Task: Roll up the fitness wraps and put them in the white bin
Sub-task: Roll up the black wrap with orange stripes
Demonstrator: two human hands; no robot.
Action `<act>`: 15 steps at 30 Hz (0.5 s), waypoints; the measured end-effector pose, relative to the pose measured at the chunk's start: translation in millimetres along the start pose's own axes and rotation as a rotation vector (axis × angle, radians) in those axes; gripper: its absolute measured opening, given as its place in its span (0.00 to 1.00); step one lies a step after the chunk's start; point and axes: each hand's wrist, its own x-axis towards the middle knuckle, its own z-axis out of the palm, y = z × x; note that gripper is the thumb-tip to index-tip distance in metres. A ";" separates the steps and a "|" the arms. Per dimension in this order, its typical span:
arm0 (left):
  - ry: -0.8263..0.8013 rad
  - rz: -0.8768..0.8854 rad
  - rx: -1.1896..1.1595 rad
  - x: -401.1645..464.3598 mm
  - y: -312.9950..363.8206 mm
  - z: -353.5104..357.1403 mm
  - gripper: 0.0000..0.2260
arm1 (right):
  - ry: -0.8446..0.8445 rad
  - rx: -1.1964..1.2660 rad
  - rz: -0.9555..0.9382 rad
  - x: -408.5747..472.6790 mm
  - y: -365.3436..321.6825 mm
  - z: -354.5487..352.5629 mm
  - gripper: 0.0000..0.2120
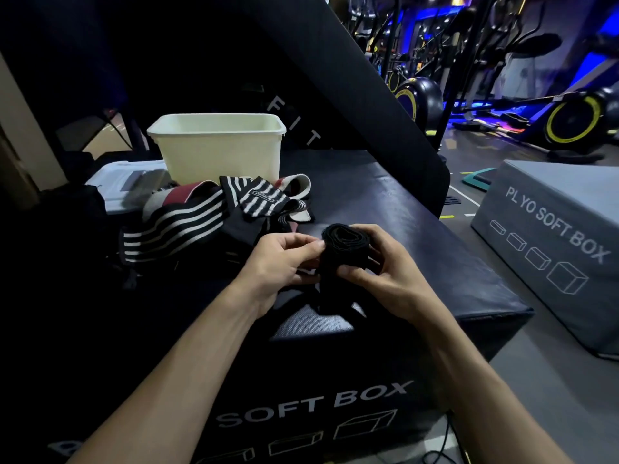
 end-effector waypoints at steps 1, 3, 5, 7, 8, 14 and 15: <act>-0.015 -0.030 0.010 -0.1 0.6 -0.3 0.04 | 0.002 -0.012 -0.010 0.0 -0.1 0.3 0.24; -0.037 -0.054 0.054 0.1 0.8 -0.8 0.06 | 0.002 -0.033 -0.023 0.0 -0.3 0.2 0.25; -0.049 -0.059 0.103 0.6 2.0 -1.5 0.07 | -0.004 -0.048 -0.033 0.1 0.3 0.3 0.25; -0.071 -0.071 0.135 1.5 3.2 -2.1 0.07 | 0.005 -0.040 -0.041 0.5 -0.1 1.7 0.24; -0.082 -0.072 0.145 1.3 3.8 -1.9 0.07 | 0.012 -0.020 -0.039 0.5 -0.3 2.8 0.23; 0.053 0.237 0.068 4.5 3.3 -13.7 0.02 | 0.116 0.392 0.093 2.6 -7.8 -1.4 0.20; 0.048 0.272 0.099 4.5 3.0 -17.0 0.02 | 0.124 0.471 0.117 2.2 -9.4 -1.5 0.21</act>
